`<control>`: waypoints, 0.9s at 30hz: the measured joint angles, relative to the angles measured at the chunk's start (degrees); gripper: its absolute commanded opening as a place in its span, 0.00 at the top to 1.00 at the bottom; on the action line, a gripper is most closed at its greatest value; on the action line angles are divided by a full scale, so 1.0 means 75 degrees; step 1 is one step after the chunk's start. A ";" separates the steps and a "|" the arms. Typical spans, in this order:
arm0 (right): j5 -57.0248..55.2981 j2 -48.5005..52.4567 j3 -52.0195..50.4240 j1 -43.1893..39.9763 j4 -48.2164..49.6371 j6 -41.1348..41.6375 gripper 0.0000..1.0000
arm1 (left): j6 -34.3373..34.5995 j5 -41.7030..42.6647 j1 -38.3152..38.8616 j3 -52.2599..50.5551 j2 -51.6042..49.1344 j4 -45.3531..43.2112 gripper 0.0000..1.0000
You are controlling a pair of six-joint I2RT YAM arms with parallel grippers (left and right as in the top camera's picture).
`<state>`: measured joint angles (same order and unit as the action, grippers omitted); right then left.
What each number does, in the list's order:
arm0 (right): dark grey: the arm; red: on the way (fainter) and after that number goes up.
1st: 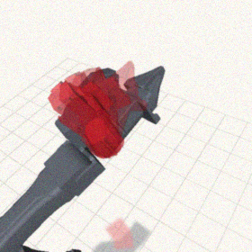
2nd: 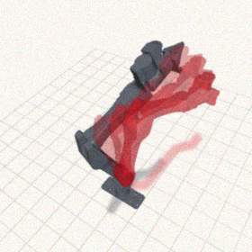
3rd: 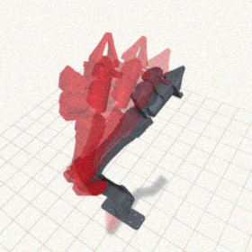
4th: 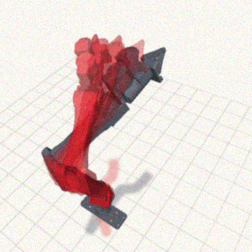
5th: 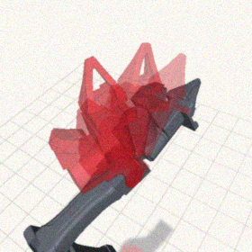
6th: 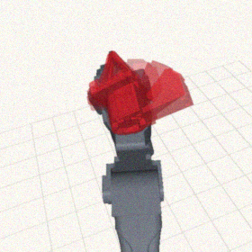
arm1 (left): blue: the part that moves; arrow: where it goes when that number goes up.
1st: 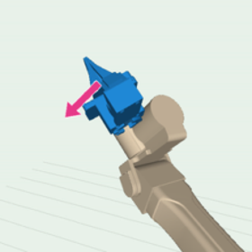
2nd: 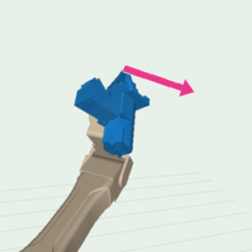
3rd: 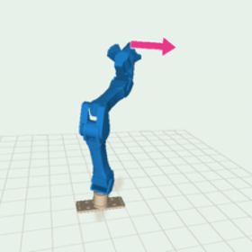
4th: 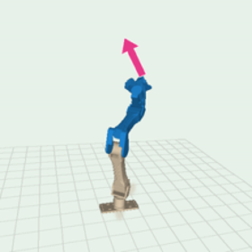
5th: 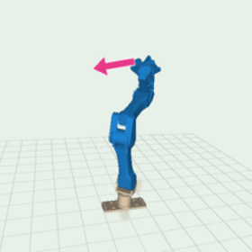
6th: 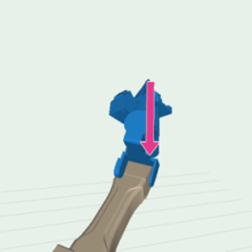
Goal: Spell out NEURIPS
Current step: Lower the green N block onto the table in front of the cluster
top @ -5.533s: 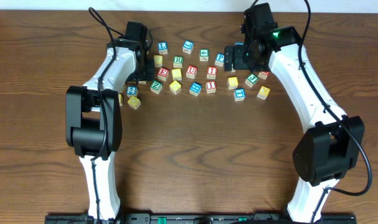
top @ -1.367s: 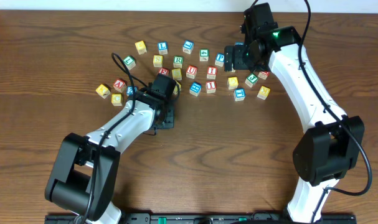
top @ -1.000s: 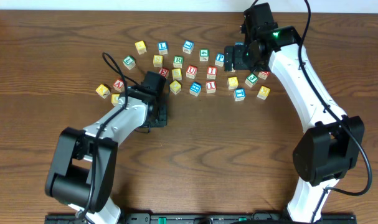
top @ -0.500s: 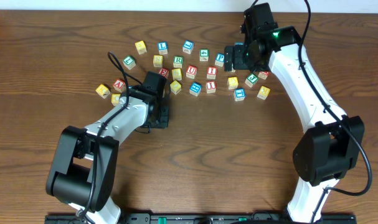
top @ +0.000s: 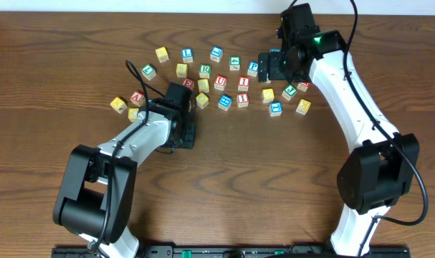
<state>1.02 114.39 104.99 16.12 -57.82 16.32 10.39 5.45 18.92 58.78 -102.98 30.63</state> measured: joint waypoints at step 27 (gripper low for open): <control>0.0000 0.0000 0.0000 0.0000 0.0000 0.0000 0.01 | 0.0242 0.0029 0.0000 0.0032 0.0000 0.0373 0.57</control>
<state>1.02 114.39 104.99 16.12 -57.82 16.32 12.21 5.67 18.92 59.02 -102.98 33.43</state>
